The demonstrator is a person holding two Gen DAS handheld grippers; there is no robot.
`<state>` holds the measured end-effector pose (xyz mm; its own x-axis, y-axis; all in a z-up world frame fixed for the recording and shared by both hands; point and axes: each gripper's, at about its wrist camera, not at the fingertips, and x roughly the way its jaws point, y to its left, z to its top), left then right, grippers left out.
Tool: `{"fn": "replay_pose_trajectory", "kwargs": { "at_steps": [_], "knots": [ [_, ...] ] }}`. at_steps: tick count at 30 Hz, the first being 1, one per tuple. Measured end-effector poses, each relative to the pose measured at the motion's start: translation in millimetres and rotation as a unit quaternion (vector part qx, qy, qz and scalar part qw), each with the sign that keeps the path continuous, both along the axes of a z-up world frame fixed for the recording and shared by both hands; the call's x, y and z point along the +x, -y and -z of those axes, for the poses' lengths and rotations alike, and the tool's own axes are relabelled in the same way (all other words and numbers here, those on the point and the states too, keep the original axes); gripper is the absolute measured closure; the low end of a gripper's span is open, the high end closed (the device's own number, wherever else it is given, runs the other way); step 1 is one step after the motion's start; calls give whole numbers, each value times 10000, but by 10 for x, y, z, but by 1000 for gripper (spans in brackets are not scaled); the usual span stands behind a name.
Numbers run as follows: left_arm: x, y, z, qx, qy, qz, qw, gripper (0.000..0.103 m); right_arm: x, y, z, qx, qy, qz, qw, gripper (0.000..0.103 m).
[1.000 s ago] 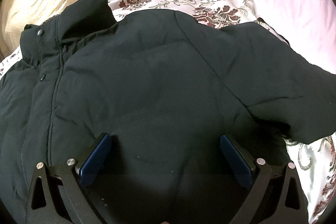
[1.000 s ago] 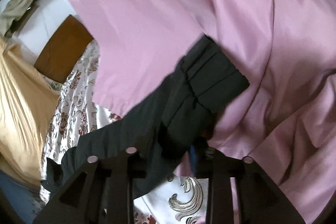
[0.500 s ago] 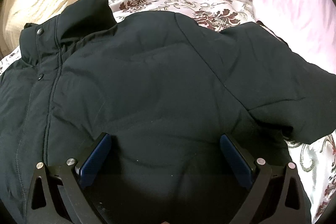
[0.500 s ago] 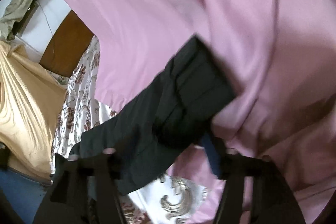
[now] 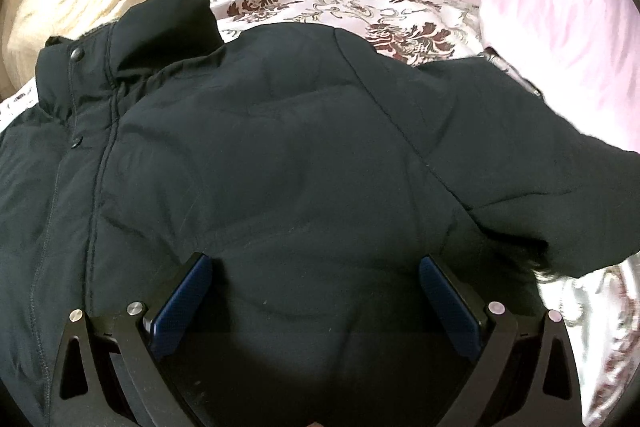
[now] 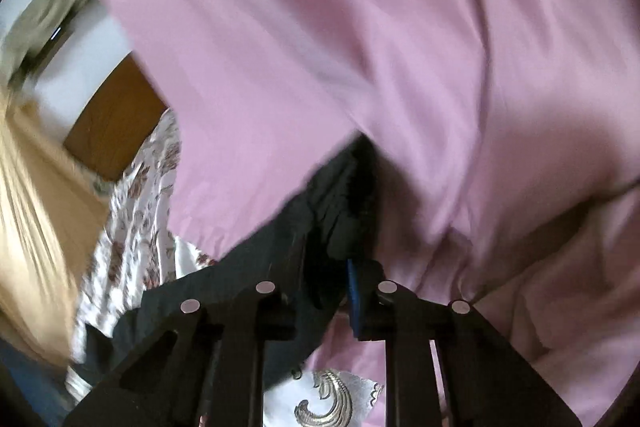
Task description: Fold large clothes
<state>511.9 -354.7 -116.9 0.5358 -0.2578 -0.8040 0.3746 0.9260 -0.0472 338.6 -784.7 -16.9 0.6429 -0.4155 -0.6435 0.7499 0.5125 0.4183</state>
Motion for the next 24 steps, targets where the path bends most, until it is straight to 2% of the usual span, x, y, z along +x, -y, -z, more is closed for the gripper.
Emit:
{"fn": "replay_pose_trajectory", "kwargs": {
  "at_steps": [3,4,6,10,12,13,16,18,24],
  "knots": [
    [-41,-155,-146,-60,-62,29,10000,0,86,-398,-462,-737,60,-514,9959,89],
    [-56,-221,-200,-87,-112,56,9999,0,130,-644,-685,-1091,129,-794,9908,89],
    [-96,-423,-330,-126,-214,83,9997,0,177,-978,-970,-1437,298,-1183,9821,91],
    [-152,-908,-572,-83,-238,7,9997,0,363,-1961,-1493,-1963,634,-2333,9503,91],
    [-174,-1251,-681,13,-234,-153,9996,0,410,-2364,-1617,-2062,674,-2745,9368,91],
    [-184,-1414,-715,76,-249,-246,9994,0,502,-2666,-1662,-2106,703,-3058,9258,91],
    [-173,-1887,-780,202,-304,-508,9980,0,728,-3351,-1639,-2083,573,-3649,9056,91],
    [-153,-2271,-797,182,-375,-722,9965,0,858,-3748,-1561,-2018,431,-3881,8982,91],
    [-150,-3171,-744,83,-470,-1222,9914,0,1245,-4986,-925,-1707,-216,-4693,8661,91]
  ]
}}
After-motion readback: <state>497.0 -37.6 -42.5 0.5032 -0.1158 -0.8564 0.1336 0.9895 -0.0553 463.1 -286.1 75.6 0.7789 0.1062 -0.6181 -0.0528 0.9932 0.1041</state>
